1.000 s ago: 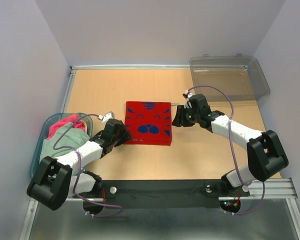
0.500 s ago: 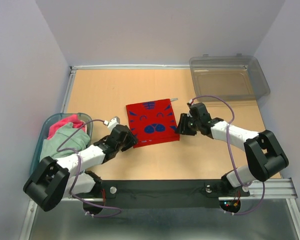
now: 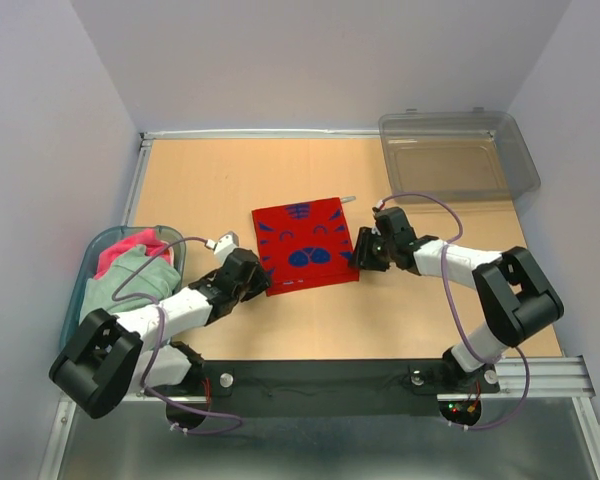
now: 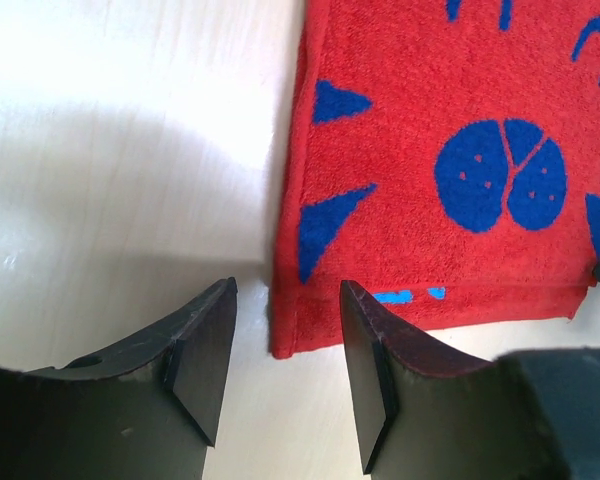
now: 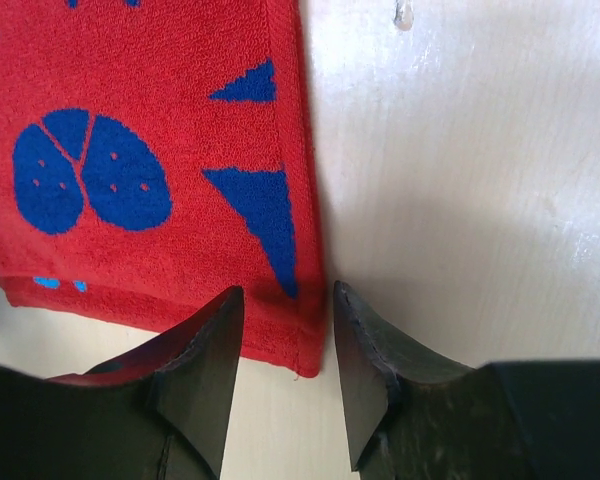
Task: Fold and stack the towels
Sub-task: Fold the towel
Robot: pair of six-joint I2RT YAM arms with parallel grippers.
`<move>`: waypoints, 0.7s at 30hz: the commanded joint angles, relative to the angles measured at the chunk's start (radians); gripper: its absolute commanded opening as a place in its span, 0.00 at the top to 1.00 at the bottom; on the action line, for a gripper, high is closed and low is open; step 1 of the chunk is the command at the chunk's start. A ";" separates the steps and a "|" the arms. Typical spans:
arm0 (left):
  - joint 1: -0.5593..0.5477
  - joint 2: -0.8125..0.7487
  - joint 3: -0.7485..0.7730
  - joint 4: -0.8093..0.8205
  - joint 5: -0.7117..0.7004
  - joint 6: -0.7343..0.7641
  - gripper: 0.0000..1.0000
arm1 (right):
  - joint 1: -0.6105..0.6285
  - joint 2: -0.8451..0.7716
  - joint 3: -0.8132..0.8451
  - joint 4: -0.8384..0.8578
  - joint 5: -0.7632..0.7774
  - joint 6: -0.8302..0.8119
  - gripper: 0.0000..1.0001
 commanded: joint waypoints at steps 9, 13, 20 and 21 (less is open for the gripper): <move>0.000 0.048 0.061 0.006 0.016 0.075 0.45 | -0.001 -0.021 0.019 0.047 -0.024 -0.017 0.64; -0.002 0.046 0.069 0.003 0.017 0.086 0.45 | -0.001 -0.038 0.027 0.046 -0.040 -0.015 0.64; -0.002 0.046 0.078 -0.008 0.013 0.095 0.45 | -0.001 -0.070 0.038 0.043 -0.047 -0.017 0.64; -0.002 0.046 0.078 -0.008 0.013 0.095 0.45 | -0.001 -0.072 0.039 0.041 -0.051 -0.017 0.65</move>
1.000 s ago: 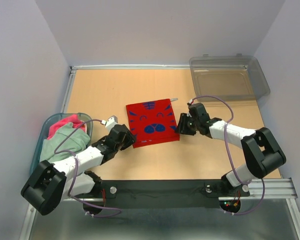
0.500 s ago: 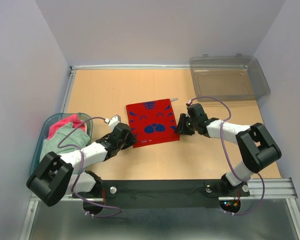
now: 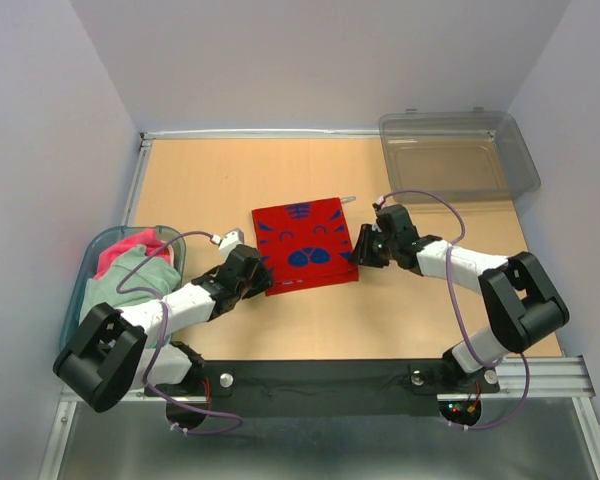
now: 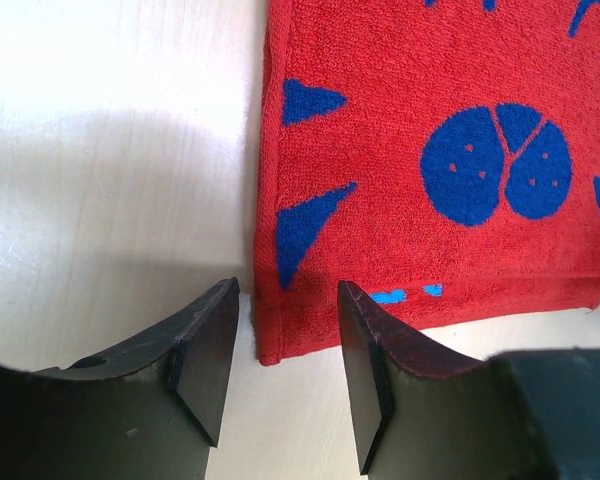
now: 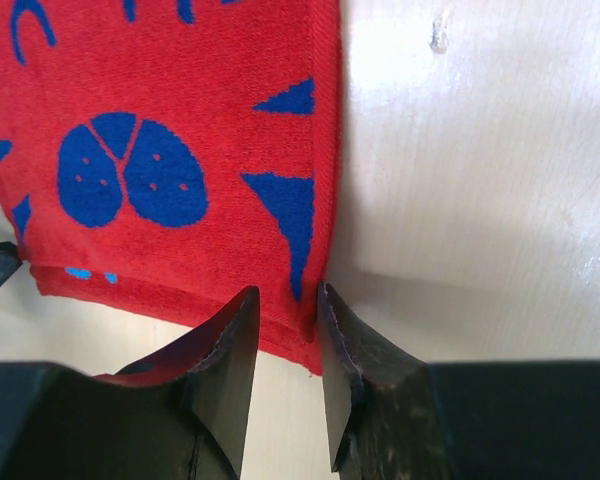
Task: Fold and stack the towels
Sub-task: Fold the towel
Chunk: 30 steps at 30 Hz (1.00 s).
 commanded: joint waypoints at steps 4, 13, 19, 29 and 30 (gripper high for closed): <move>-0.002 0.000 0.038 -0.009 -0.011 0.024 0.45 | -0.001 -0.037 0.046 0.023 -0.015 -0.008 0.65; -0.003 0.004 0.044 -0.009 -0.008 0.026 0.45 | -0.001 0.019 0.040 0.028 -0.006 0.002 0.73; -0.003 0.010 0.047 -0.009 -0.007 0.026 0.48 | -0.001 0.054 0.015 0.040 -0.001 0.011 0.89; -0.006 0.035 0.060 -0.011 -0.014 0.037 0.51 | -0.001 0.049 0.005 0.074 0.002 0.002 0.99; -0.005 0.038 0.061 -0.009 -0.017 0.037 0.51 | -0.001 0.049 0.003 0.075 0.000 0.002 0.99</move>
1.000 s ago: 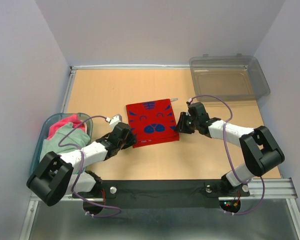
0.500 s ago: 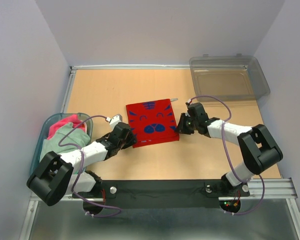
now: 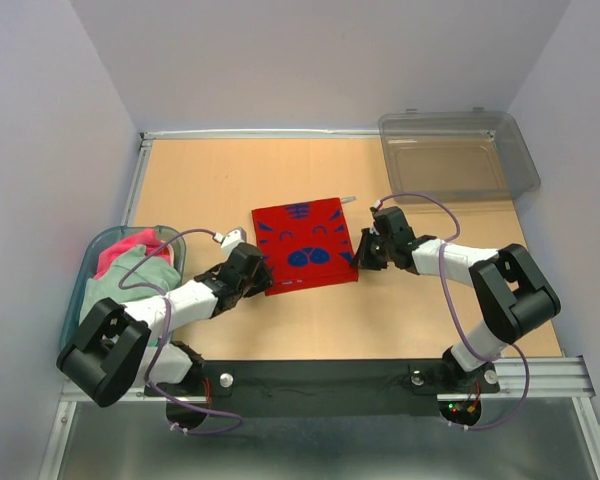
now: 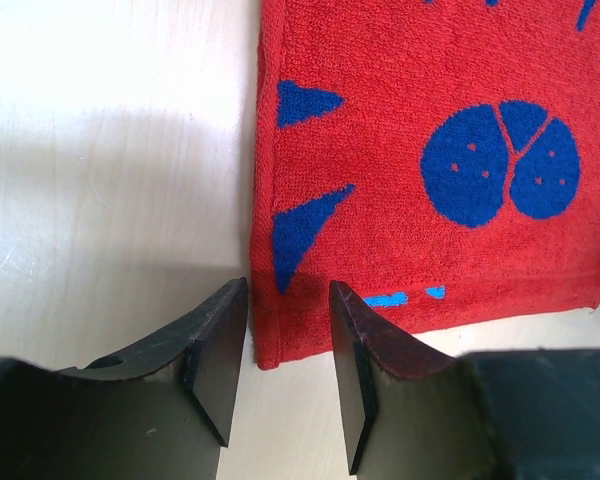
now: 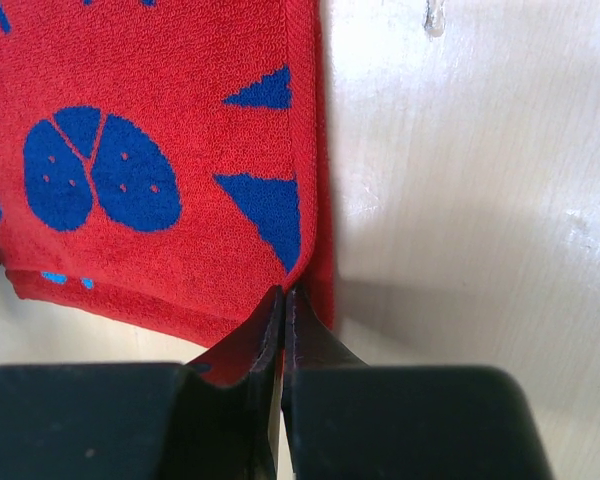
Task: Fold and stack the towels
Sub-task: Fold the towel
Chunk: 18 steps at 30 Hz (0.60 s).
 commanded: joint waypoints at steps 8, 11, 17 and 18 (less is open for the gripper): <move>-0.006 0.065 0.071 -0.013 -0.028 0.020 0.51 | -0.001 -0.017 -0.011 0.066 0.013 -0.006 0.99; -0.004 0.064 0.078 -0.016 -0.031 0.020 0.57 | 0.001 -0.017 -0.014 0.068 0.014 -0.006 0.99; -0.015 0.038 0.118 -0.048 -0.053 0.035 0.62 | -0.001 -0.020 -0.019 0.074 0.013 -0.004 0.99; -0.014 0.033 0.123 -0.048 -0.053 0.035 0.62 | -0.001 -0.020 -0.019 0.074 0.013 -0.003 0.99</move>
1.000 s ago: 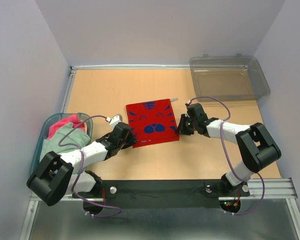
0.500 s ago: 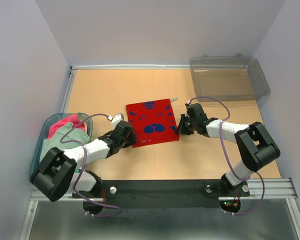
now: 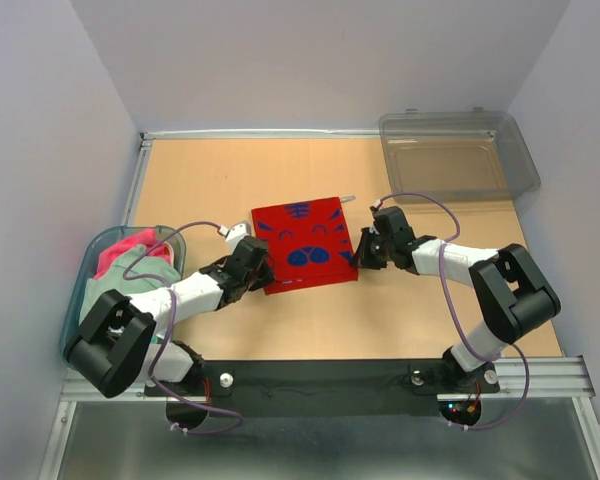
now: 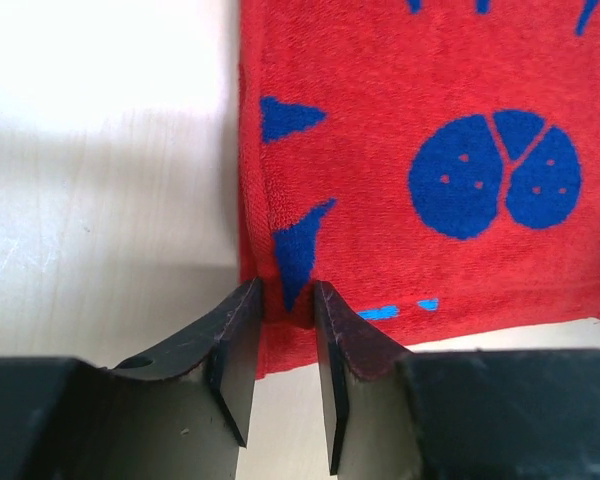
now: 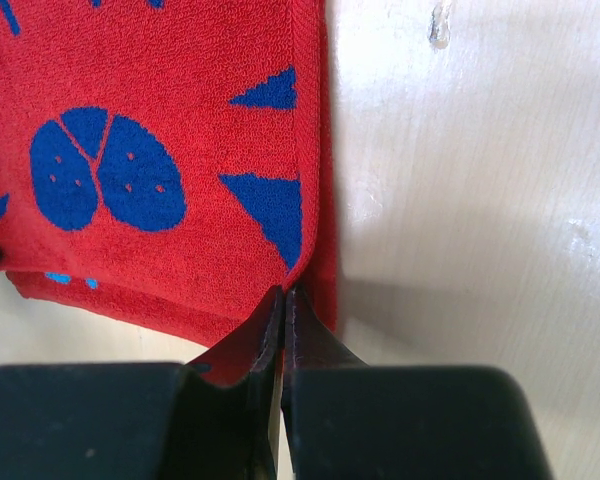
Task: Fold and stack the towels
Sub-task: Fold the towel
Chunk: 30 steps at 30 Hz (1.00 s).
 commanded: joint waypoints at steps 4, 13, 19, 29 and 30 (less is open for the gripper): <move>-0.009 -0.028 0.073 -0.013 -0.035 0.018 0.63 | -0.001 -0.022 -0.021 0.059 0.011 -0.003 0.99; -0.009 0.012 0.066 -0.005 -0.038 -0.001 0.60 | -0.001 -0.020 -0.030 0.066 0.008 0.000 0.99; -0.009 0.032 0.035 0.033 -0.044 -0.025 0.58 | 0.000 -0.017 -0.041 0.073 0.008 0.000 0.99; -0.009 0.037 0.038 0.029 -0.053 -0.024 0.84 | -0.001 -0.025 -0.045 0.076 0.013 -0.001 0.99; -0.009 0.034 0.038 0.027 -0.055 -0.024 0.87 | -0.001 -0.025 -0.044 0.076 0.014 -0.001 0.99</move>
